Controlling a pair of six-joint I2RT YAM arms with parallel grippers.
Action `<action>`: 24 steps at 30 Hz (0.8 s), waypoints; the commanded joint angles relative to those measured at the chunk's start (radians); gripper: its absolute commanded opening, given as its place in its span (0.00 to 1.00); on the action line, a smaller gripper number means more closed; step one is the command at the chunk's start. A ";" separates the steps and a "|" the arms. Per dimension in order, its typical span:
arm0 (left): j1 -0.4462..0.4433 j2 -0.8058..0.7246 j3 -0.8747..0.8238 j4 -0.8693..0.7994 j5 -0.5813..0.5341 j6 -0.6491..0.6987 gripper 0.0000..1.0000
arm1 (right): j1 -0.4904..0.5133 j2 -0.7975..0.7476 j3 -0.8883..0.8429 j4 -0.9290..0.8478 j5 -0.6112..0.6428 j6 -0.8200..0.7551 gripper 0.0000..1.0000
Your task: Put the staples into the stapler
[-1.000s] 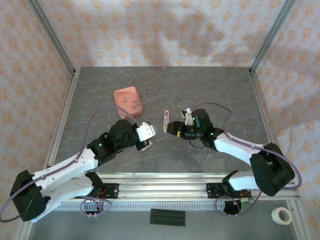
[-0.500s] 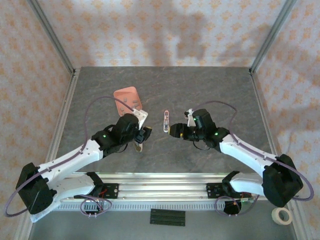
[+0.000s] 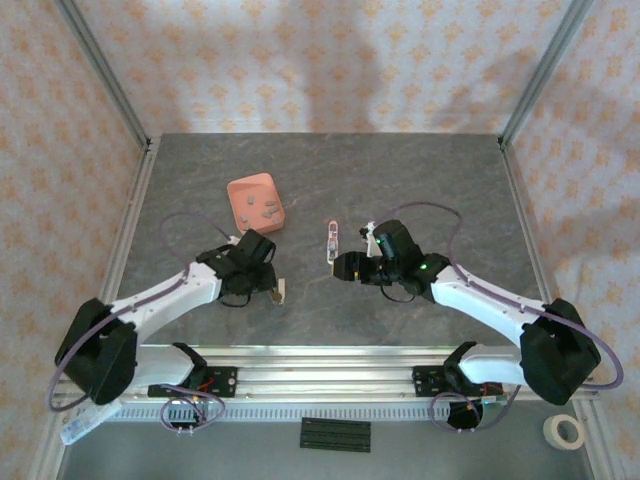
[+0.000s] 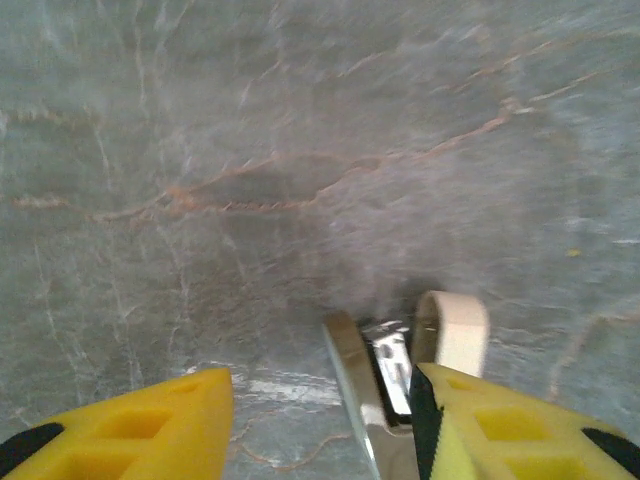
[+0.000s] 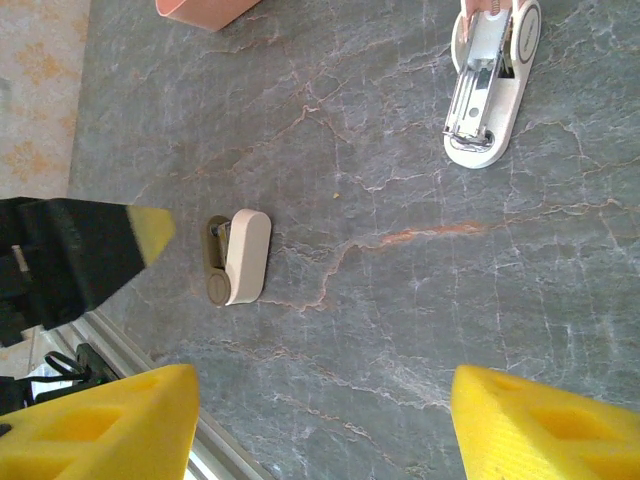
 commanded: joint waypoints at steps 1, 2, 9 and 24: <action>0.017 0.066 0.018 -0.019 0.030 -0.086 0.51 | 0.008 -0.011 0.008 0.003 0.022 -0.008 0.67; 0.022 0.085 0.020 -0.010 0.032 -0.099 0.52 | 0.008 -0.015 0.007 0.002 0.024 -0.009 0.67; 0.034 0.137 0.022 0.067 0.086 -0.133 0.51 | 0.008 -0.038 -0.005 -0.018 0.038 -0.017 0.67; 0.035 0.161 0.020 0.078 0.147 -0.121 0.51 | 0.008 -0.015 -0.011 -0.004 0.020 -0.025 0.67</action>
